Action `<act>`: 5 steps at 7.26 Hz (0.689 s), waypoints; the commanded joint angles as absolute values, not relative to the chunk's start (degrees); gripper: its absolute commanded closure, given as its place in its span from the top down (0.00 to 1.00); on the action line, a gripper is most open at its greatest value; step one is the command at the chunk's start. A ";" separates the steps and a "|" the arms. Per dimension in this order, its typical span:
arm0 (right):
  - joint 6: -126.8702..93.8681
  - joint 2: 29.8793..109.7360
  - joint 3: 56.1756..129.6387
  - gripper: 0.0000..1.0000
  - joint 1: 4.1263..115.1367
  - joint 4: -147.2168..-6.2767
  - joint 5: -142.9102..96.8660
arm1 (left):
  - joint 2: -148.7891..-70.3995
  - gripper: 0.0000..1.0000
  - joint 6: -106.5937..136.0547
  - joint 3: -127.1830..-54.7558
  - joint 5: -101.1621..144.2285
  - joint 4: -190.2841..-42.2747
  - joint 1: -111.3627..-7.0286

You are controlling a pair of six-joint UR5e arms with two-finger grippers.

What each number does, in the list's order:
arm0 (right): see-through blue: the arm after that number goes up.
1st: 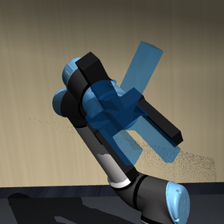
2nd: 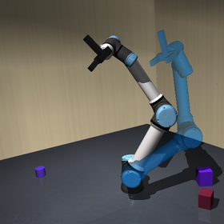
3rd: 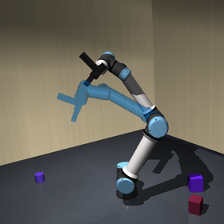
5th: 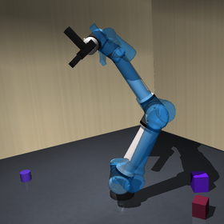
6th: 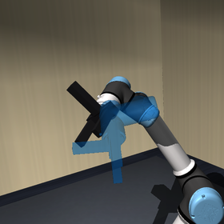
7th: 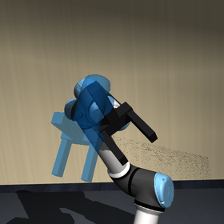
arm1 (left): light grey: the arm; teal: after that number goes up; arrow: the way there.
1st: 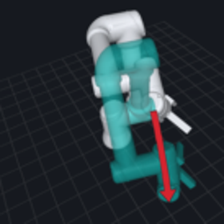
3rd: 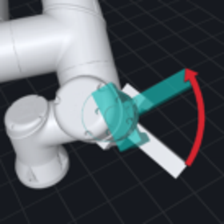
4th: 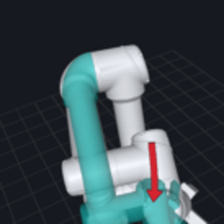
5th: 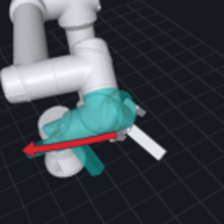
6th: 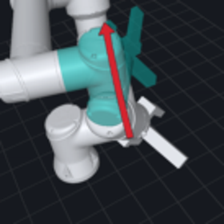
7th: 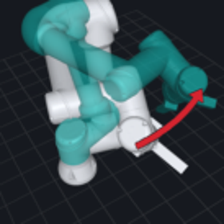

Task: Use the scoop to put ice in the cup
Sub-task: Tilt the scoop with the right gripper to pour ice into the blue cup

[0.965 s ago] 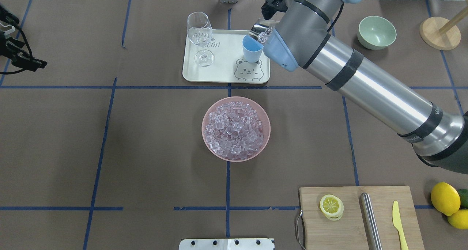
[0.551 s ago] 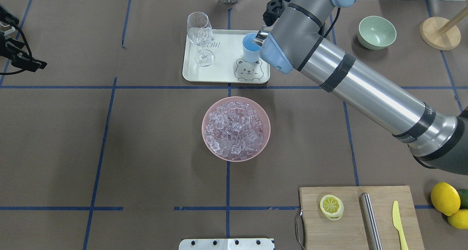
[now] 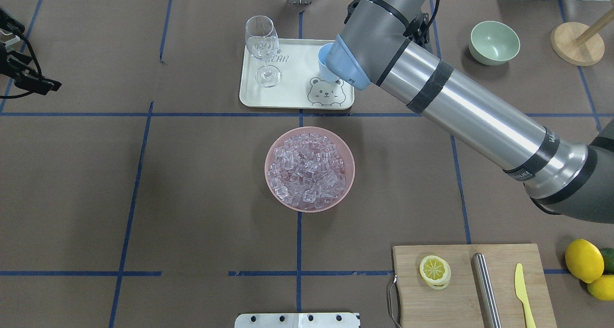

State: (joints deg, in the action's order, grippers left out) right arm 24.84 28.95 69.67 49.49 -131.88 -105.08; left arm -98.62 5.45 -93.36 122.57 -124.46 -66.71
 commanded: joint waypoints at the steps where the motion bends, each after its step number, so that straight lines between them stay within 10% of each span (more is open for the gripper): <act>1: 26.89 26.38 66.80 0.00 49.57 -133.84 -101.71 | -98.61 1.00 5.45 -93.34 122.52 -124.63 -66.71; 5: 28.56 26.19 66.71 0.00 49.75 -134.38 -99.50 | -97.82 1.00 5.45 -93.34 122.61 -124.98 -66.62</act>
